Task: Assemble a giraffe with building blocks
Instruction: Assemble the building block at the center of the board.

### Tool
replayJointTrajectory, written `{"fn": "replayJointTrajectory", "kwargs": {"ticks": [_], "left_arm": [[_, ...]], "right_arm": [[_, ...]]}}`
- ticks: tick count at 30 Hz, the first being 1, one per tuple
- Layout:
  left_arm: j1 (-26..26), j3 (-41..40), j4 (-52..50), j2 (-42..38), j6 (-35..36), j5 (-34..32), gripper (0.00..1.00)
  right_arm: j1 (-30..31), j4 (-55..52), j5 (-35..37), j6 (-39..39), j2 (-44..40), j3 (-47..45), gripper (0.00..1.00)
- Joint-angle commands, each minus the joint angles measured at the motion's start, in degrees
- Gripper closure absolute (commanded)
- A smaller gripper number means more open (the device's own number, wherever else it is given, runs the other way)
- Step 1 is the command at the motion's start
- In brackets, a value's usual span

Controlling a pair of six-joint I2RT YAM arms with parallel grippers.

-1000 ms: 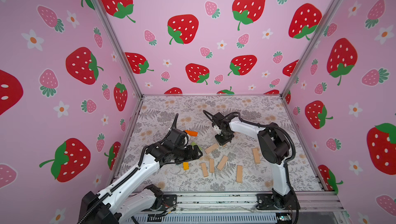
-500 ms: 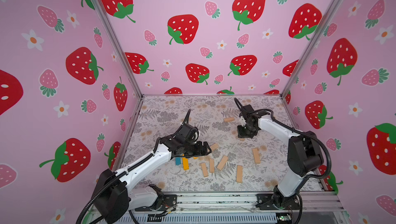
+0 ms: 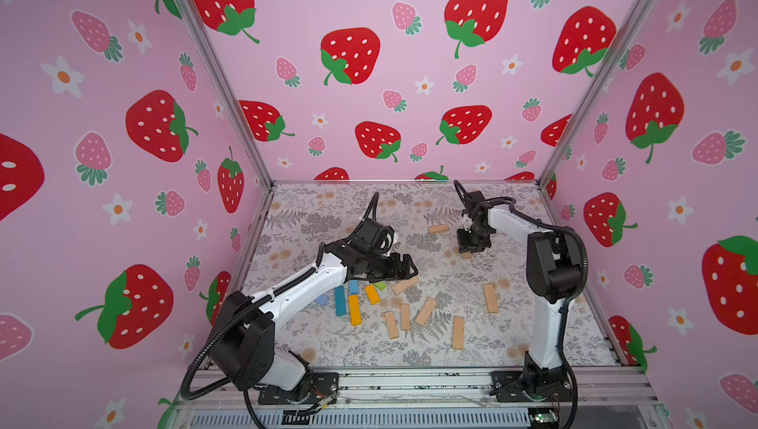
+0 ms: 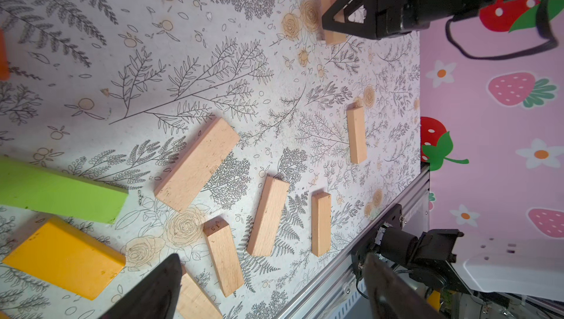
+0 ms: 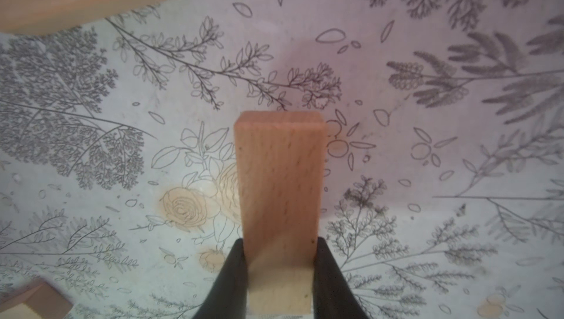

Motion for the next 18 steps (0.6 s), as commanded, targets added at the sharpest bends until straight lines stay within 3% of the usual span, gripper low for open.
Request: {"fn": "replayJointTrajectory", "kwargs": {"ticks": [1, 13, 18], "left_arm": [[0.7, 3.0, 0.9, 1.1, 1.3, 1.9, 0.06], [2.6, 2.9, 1.4, 1.6, 2.0, 3.4, 0.07], [3.0, 2.4, 1.4, 0.9, 1.9, 3.5, 0.07]], "right_arm": [[-0.4, -2.8, -0.4, -2.8, 2.1, 3.7, 0.71], [-0.5, -5.6, -1.9, -3.7, 8.7, 12.8, 0.62], [-0.5, -6.9, -2.1, -3.6, 9.5, 14.2, 0.49]]}}
